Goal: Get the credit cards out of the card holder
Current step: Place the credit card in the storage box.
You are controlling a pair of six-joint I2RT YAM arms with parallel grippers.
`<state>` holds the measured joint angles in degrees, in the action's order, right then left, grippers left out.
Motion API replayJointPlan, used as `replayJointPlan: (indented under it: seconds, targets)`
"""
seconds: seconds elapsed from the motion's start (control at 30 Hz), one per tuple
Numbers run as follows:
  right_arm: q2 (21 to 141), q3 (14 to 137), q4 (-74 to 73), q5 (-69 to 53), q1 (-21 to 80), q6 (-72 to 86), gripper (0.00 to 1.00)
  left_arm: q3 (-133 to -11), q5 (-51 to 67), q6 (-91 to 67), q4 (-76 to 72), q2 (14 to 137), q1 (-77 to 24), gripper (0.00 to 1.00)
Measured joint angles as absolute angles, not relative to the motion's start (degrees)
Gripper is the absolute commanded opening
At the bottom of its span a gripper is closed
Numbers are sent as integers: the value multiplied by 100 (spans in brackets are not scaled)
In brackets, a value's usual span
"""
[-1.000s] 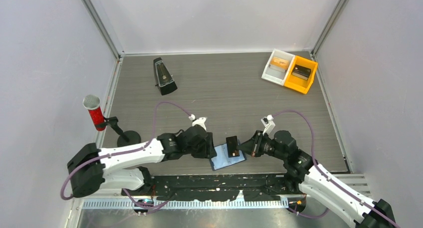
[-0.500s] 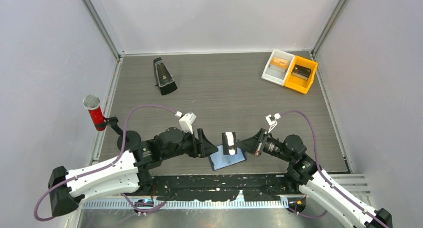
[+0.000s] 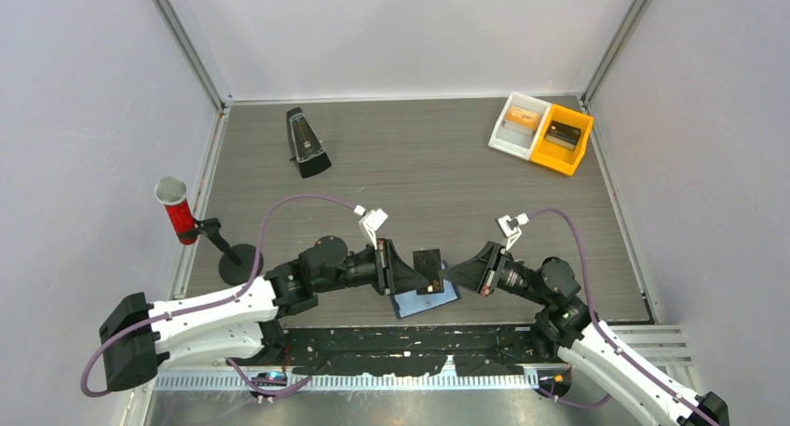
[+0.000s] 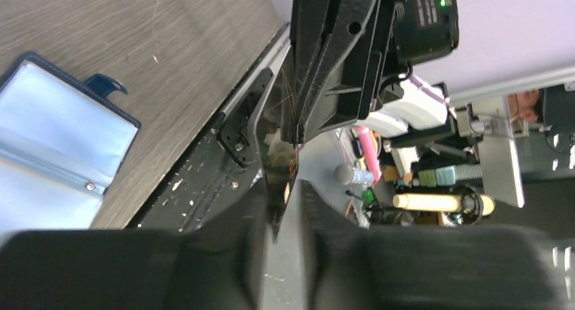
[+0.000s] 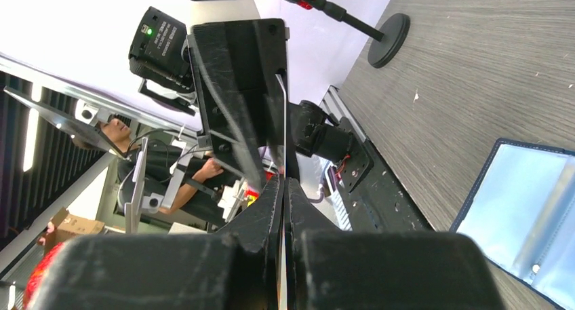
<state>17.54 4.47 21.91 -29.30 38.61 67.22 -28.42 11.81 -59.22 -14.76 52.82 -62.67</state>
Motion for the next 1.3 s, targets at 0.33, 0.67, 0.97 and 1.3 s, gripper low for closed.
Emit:
replayJointPlan:
  seconds: [0.33,0.67,0.97,1.3]
  targets:
    - [2171,1131,1094,-3579,3854,5533,55,-2530,1627,-5911,-1684,5164,-6300,0]
    - [3691,2945,-298,-4442,3854,3634,55,-2512,2241,-5426,-746,4685,-6300,0]
    - [4582,3092,-823,-4871,3854,2825,44,-2512,2541,-5194,-502,4696,-6300,0]
    - [4635,2705,-257,-5286,3854,2847,30,-2510,2602,-5081,-366,4707,-6300,0]
